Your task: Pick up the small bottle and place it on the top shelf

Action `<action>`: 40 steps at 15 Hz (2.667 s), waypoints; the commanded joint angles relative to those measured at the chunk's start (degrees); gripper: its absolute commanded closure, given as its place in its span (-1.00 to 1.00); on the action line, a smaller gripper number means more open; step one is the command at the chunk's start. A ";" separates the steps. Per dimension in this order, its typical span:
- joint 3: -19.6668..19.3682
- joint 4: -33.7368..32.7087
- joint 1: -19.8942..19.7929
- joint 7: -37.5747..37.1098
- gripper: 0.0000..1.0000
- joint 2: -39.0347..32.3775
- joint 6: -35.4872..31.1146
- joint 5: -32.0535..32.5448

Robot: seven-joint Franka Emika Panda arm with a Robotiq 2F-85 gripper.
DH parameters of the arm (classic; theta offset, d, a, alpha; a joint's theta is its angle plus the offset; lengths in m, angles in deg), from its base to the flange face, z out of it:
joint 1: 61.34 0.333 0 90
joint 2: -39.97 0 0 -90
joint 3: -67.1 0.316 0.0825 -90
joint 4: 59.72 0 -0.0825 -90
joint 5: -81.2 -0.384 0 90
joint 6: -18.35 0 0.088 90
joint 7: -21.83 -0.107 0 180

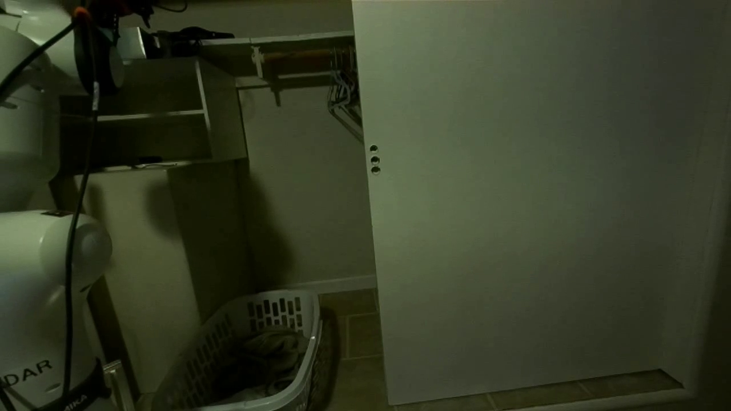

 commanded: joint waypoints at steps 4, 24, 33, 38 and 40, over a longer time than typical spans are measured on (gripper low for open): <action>-0.61 -2.67 2.12 -9.90 -1.00 -3.94 -6.37 1.29; -16.68 -19.35 12.82 -15.14 -1.00 -17.23 -15.37 0.97; -18.18 -15.96 12.33 -14.75 -1.00 -18.18 -24.76 0.45; -18.15 -16.14 12.53 -14.38 -0.23 -19.33 -28.37 0.28; -18.20 -16.05 12.52 -14.30 0.08 -19.51 -29.39 0.31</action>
